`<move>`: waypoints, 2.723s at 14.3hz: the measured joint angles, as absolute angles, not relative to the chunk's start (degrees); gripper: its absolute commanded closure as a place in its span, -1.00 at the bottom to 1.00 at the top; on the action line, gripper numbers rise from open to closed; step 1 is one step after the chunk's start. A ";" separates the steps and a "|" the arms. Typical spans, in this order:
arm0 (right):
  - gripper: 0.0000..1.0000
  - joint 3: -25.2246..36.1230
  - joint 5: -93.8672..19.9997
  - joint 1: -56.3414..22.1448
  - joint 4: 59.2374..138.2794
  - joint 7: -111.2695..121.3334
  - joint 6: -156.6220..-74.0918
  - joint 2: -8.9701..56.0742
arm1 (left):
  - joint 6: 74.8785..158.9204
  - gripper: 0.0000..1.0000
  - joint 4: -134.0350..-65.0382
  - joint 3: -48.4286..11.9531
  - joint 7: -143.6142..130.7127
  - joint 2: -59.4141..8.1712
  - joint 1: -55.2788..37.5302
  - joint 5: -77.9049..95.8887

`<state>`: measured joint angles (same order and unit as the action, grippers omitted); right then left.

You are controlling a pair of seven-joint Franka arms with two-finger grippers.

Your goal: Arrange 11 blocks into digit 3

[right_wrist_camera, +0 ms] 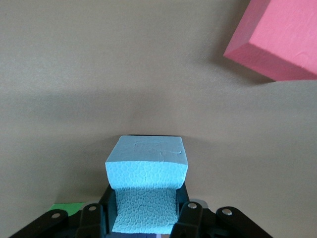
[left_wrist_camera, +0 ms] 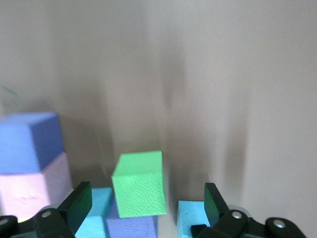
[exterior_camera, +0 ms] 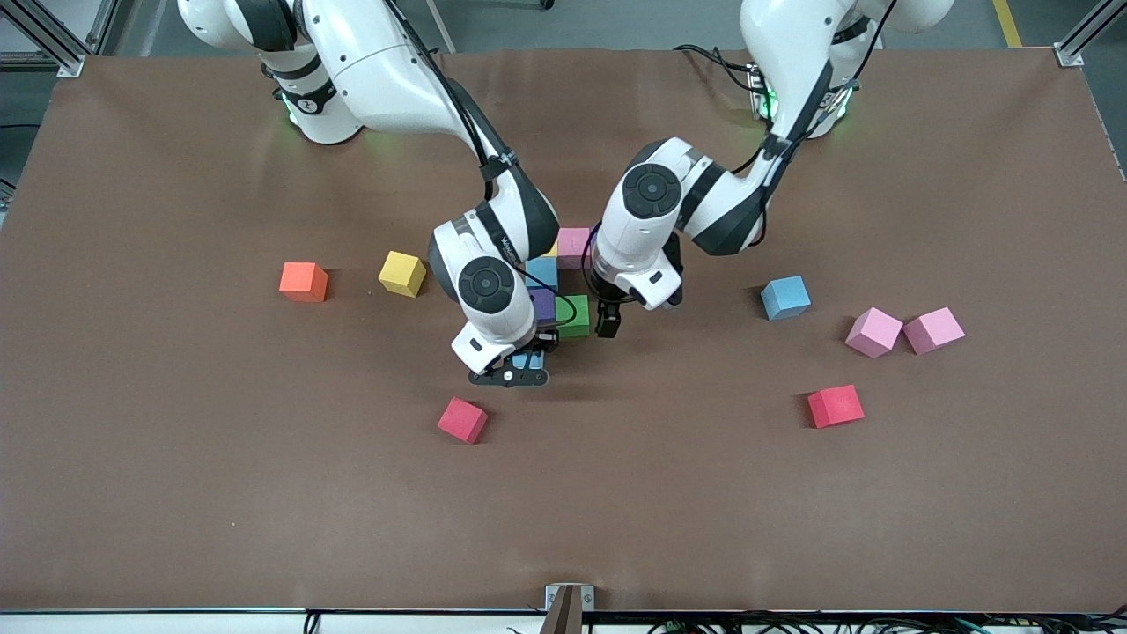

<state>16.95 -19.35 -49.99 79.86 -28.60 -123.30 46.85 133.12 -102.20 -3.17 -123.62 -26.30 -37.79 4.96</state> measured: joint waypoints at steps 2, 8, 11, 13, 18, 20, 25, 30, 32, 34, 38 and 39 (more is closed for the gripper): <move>0.97 16.95 -19.35 -50.35 79.81 -28.69 -123.22 46.86 | 127.97 -1.00 -102.20 -3.06 -117.92 -23.39 -34.80 4.96; 0.97 16.94 -19.35 -51.21 79.73 -29.05 -123.09 46.86 | 124.84 -1.00 -102.37 -2.64 -91.40 -20.46 -20.89 4.50; 0.97 16.94 -19.35 -51.32 79.72 -29.80 -123.05 46.86 | 125.03 -1.00 -102.31 -2.62 -79.14 -21.86 -15.06 0.97; 0.97 16.94 -19.35 -51.36 79.72 -29.97 -123.01 46.87 | 125.39 -1.00 -101.09 -2.65 -73.27 -23.93 -12.62 -1.74; 0.97 16.92 -19.35 -51.52 79.72 -30.30 -122.99 46.87 | 125.76 -1.00 -96.00 -2.61 -53.51 -29.82 -8.17 -2.45; 0.97 16.90 -19.35 -51.91 79.72 -30.40 -122.99 46.87 | 125.74 -1.00 -93.62 -2.61 -43.67 -31.78 -5.58 -2.48; 0.97 16.91 -19.35 -52.78 79.72 -30.94 -122.95 46.91 | 125.71 -1.00 -90.53 -2.65 -30.58 -35.49 -1.45 -2.48; 0.97 17.13 -19.33 -52.78 79.73 -30.84 -122.90 47.02 | 125.68 -1.00 -87.27 -2.65 -27.75 -40.33 -1.40 -2.48; 0.97 17.20 -19.32 -52.77 79.73 -30.72 -122.86 47.15 | 125.68 -0.99 -87.09 -2.74 -27.01 -41.52 -1.40 -2.48; 0.97 17.27 -19.31 -52.75 79.74 -30.69 -122.79 47.39 | 125.68 -0.99 -87.00 -2.92 -26.92 -42.32 -1.42 -2.48; 0.97 17.32 -19.31 -52.74 79.73 -30.69 -122.81 47.44 | 125.68 -0.64 -86.97 -3.14 -26.88 -43.36 -1.42 -2.47; 0.97 17.32 -19.31 -52.74 79.73 -30.69 -122.80 47.44 | 125.68 -0.48 -86.96 -3.21 -26.88 -43.45 -1.42 -2.39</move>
